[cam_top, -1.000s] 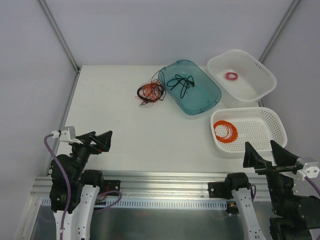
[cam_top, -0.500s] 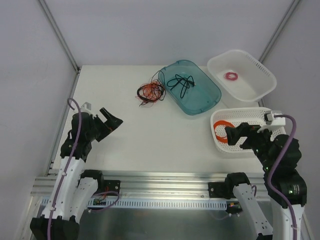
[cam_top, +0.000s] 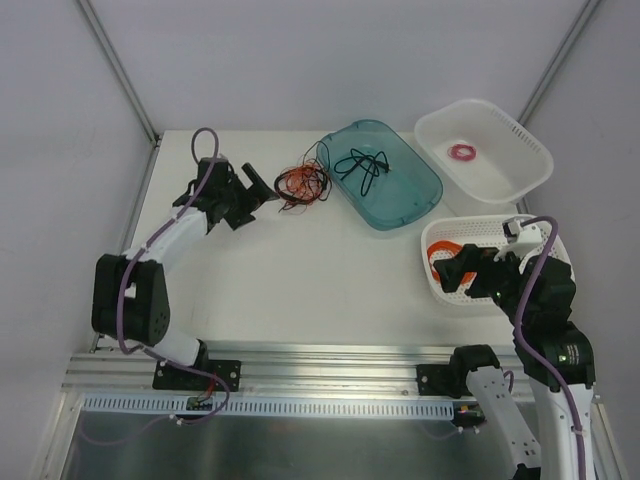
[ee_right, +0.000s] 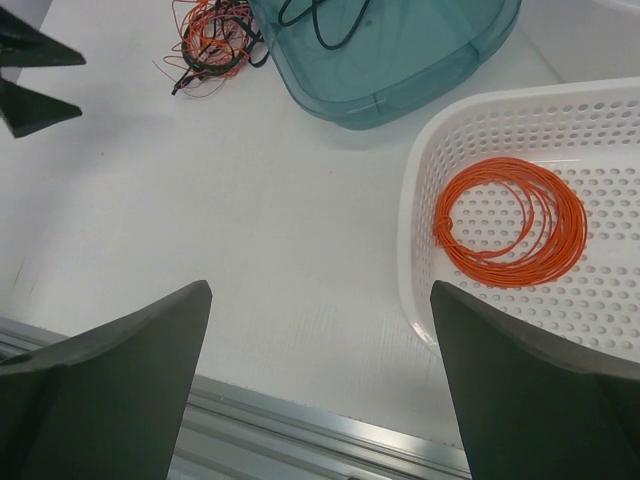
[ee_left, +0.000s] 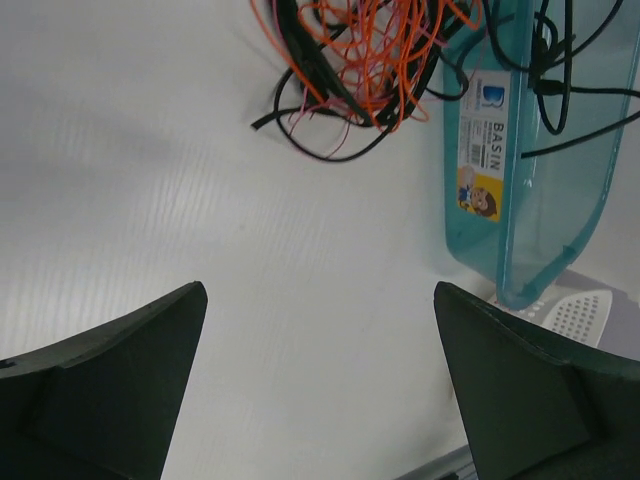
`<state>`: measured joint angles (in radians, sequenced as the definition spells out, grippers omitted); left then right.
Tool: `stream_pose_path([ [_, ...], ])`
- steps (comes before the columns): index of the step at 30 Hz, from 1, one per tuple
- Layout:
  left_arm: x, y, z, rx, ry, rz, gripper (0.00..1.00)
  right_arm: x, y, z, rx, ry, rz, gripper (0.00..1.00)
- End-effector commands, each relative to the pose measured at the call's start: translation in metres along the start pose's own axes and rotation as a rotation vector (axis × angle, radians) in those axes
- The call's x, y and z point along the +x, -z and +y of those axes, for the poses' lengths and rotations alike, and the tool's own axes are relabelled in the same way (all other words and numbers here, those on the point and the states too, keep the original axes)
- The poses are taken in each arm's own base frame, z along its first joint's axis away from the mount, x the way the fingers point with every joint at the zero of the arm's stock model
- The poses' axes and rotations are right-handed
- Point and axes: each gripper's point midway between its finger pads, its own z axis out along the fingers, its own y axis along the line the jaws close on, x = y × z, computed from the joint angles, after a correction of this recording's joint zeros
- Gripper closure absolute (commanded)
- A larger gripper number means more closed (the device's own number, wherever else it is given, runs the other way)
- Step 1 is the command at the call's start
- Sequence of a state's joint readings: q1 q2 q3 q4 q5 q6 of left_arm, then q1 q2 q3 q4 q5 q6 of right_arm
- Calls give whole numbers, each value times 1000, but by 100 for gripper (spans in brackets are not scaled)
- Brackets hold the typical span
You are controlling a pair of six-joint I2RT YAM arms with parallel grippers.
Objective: Untangle the cables
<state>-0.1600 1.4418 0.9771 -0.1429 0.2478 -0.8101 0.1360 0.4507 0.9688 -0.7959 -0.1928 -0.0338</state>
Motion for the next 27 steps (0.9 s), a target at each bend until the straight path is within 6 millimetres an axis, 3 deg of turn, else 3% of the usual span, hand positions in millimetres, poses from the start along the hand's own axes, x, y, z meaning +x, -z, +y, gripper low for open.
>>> stream_pose_path([
  [1, -28, -35, -27, 14, -57, -64, 1, -12, -4, 8, -42, 3, -47, 3],
  [2, -39, -42, -39, 25, -68, -84, 1, -10, -5, 8, -48, 4, -42, 3],
  [4, -35, -70, -32, -21, -93, -66, 1, -9, -7, 9, -55, 13, -39, 3],
  [6, -45, -84, -43, -22, -122, -91, 1, -5, -10, 7, -51, 13, -28, 3],
  [8, -37, -109, -39, -48, -135, -62, 1, -2, -14, 5, -51, 13, -17, 3],
  [9, -44, -115, -49, -32, -139, -73, 1, -1, -15, 6, -55, 14, -13, 3],
  [10, -35, -132, -42, -52, -142, -49, 1, 0, -17, 6, -60, 21, -10, 3],
  [12, -43, -144, -55, -36, -158, -63, 1, 3, -19, 11, -96, 33, 7, 3],
  [13, -37, -159, -46, -64, -163, -53, 1, 5, -21, 10, -98, 41, 16, 3],
  [14, -42, -163, -57, -50, -175, -70, 1, 6, -22, 10, -101, 46, 19, 3],
  [16, -39, -178, -49, -82, -182, -72, 1, 7, -22, 10, -103, 55, 24, 3],
  [20, -44, -189, -31, -192, -193, -133, 19, 8, -23, 11, -113, 63, 33, 3],
  [23, -39, -191, -16, -245, -199, -126, 40, 10, -25, 12, -123, 63, 40, 3],
  [24, -39, -190, -11, -263, -211, -130, 58, 10, -25, 12, -123, 65, 40, 3],
  [27, -32, -185, 7, -311, -239, -111, 82, 10, -25, 14, -134, 62, 47, 3],
])
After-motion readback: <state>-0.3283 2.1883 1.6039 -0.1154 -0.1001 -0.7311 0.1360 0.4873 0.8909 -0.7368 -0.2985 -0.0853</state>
